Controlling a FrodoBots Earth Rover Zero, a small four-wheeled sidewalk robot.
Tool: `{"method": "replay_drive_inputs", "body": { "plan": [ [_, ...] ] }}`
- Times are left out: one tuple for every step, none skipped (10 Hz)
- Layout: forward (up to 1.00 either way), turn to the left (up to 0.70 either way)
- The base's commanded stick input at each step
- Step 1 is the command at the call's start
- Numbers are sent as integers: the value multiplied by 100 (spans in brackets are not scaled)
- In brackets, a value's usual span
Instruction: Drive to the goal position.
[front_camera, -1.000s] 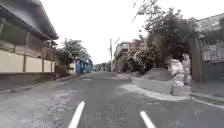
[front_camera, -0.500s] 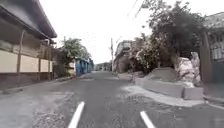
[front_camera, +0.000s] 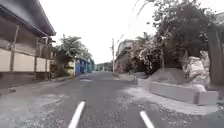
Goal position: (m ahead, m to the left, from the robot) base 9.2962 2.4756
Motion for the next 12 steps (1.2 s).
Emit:
{"method": "replay_drive_inputs", "body": {
  "plan": [
    [70,0],
    [70,0],
    [70,0],
    [70,0],
    [70,0],
    [70,0],
    [70,0],
    [70,0],
    [70,0],
    [70,0],
    [70,0],
    [70,0]
  ]
}}
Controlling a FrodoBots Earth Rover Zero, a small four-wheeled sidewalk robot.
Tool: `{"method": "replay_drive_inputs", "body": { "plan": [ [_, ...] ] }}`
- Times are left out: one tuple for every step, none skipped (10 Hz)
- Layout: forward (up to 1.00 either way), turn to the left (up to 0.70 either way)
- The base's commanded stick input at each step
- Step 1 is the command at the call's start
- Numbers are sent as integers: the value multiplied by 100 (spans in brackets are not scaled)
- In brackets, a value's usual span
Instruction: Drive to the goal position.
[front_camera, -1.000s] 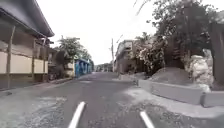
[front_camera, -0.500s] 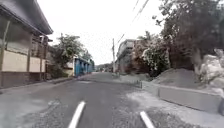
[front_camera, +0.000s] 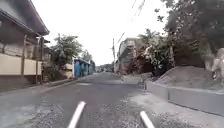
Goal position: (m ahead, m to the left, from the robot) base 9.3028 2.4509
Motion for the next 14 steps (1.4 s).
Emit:
{"method": "replay_drive_inputs", "body": {
  "plan": [
    [70,0],
    [70,0],
    [70,0],
    [70,0],
    [70,0],
    [70,0],
    [70,0],
    [70,0],
    [70,0],
    [70,0],
    [70,0],
    [70,0],
    [77,0],
    [85,0]
  ]
}}
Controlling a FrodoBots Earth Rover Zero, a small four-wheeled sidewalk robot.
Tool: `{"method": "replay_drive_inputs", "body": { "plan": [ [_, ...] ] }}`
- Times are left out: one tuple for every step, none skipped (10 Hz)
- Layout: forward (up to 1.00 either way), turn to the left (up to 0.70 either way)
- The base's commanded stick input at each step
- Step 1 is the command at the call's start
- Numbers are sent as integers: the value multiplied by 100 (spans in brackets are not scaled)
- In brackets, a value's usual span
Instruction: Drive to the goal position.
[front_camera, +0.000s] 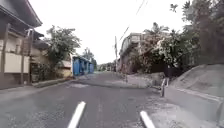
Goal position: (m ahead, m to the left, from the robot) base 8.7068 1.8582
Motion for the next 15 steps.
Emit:
{"method": "replay_drive_inputs", "body": {
  "plan": [
    [85,0],
    [85,0],
    [85,0],
    [85,0],
    [85,0],
    [85,0],
    [85,0],
    [85,0],
    [85,0],
    [85,0],
    [85,0],
    [85,0],
    [85,4],
    [85,30],
    [85,34]
  ]
}}
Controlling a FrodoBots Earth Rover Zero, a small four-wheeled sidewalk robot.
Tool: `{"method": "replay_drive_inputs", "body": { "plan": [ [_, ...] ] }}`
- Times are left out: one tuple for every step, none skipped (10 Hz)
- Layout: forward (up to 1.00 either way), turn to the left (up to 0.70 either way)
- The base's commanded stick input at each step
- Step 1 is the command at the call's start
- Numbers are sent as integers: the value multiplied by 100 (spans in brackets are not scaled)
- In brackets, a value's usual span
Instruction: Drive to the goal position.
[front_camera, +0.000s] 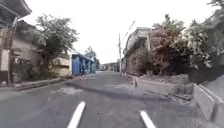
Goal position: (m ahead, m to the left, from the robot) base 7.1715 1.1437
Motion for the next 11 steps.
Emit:
{"method": "replay_drive_inputs", "body": {
  "plan": [
    [85,33],
    [85,7],
    [85,0],
    [85,0],
    [85,0],
    [85,0],
    [85,0],
    [85,0],
    [85,0],
    [85,0],
    [85,0]
  ]
}}
